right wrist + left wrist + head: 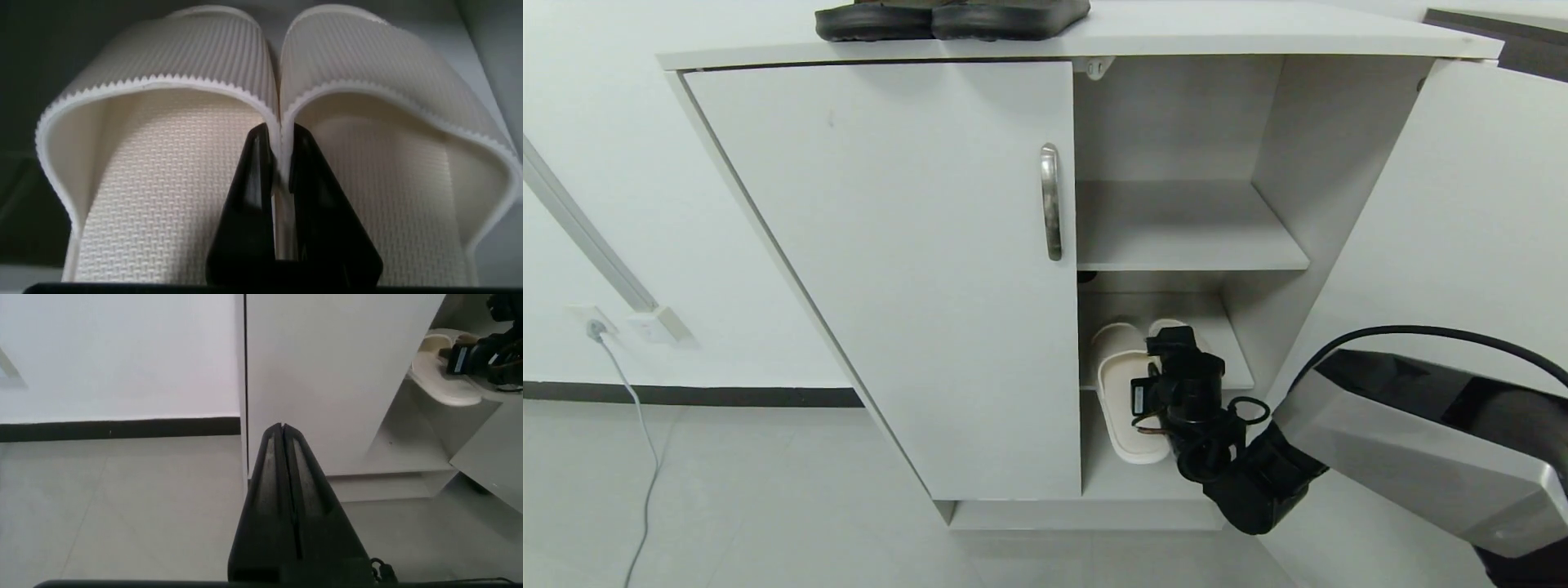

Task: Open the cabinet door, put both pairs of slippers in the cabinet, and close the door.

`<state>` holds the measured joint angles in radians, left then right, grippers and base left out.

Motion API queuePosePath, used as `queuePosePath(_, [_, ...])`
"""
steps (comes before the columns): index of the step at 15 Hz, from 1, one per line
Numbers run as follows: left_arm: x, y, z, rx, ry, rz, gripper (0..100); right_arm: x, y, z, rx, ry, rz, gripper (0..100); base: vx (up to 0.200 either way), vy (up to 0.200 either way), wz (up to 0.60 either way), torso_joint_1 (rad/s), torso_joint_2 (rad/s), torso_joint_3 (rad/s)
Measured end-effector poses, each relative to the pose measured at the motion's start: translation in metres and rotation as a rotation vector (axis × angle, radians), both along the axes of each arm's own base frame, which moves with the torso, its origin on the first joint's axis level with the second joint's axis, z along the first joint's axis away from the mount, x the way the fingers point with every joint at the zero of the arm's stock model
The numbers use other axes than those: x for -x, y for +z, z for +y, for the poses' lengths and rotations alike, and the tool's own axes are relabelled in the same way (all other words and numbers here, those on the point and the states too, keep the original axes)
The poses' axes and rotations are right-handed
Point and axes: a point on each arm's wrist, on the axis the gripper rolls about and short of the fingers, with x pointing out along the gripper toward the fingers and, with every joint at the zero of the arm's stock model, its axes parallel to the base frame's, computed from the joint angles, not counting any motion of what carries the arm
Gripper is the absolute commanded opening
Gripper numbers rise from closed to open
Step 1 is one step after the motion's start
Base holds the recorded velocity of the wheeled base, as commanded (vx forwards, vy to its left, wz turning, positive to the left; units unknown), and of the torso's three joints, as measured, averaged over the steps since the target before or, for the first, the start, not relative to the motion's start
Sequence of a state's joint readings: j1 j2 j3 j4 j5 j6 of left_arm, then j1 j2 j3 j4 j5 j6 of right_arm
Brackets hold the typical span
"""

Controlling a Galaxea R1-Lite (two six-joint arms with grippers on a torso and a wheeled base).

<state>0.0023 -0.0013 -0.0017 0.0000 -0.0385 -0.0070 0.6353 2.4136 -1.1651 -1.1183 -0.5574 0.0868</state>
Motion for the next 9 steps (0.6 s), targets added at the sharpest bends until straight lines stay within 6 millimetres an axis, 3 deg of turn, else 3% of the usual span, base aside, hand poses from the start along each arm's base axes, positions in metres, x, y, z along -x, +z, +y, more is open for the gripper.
queuePosePath(9, [0.000,0.000,0.000,-0.001,0.000,0.000,0,-0.076,0.003,0.004,-0.008,-0.082,-0.009,0,0.000,0.000,0.00,0.000,0.00,0.000])
